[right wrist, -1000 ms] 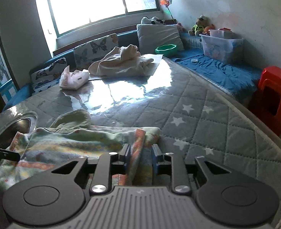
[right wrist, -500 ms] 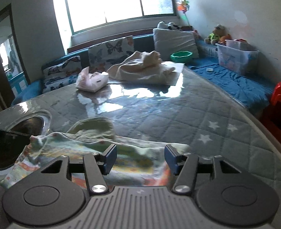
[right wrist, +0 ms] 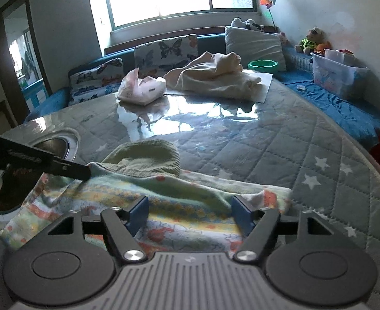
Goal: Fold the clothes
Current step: 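Lower the folded shirt onto the mattress and open both grippers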
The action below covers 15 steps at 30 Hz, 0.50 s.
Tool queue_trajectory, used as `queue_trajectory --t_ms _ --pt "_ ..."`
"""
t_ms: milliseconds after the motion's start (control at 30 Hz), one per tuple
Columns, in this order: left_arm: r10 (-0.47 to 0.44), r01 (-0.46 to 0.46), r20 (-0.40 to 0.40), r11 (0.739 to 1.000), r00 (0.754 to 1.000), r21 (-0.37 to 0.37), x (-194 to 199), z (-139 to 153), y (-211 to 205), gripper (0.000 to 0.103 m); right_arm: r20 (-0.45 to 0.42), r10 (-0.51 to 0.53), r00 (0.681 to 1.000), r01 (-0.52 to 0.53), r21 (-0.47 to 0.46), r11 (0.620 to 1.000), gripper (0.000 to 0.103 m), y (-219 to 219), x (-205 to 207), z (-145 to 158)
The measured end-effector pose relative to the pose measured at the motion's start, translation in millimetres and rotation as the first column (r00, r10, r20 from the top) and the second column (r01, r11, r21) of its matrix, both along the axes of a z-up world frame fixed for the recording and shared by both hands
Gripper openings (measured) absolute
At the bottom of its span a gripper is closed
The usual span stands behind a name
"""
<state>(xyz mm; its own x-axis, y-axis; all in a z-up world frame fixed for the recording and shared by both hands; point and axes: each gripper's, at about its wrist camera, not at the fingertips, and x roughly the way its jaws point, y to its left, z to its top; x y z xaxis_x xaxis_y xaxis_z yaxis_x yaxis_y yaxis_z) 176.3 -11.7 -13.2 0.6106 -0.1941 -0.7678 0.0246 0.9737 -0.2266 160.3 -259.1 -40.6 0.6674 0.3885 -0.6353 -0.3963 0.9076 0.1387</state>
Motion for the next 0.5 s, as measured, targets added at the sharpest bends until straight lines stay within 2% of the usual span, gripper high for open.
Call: queue_trajectory --t_ms 267,500 --pt "-0.01 0.009 0.013 1.0 1.0 0.025 -8.6 4.8 -0.4 0.019 0.015 0.013 1.0 -0.013 -0.003 1.0 0.081 2.3 -12.3 7.2" --pt "-0.05 0.049 0.016 0.995 0.999 0.089 -31.2 7.8 -7.2 0.022 0.017 0.037 0.999 -0.036 -0.032 0.999 0.086 8.7 -29.4 5.6"
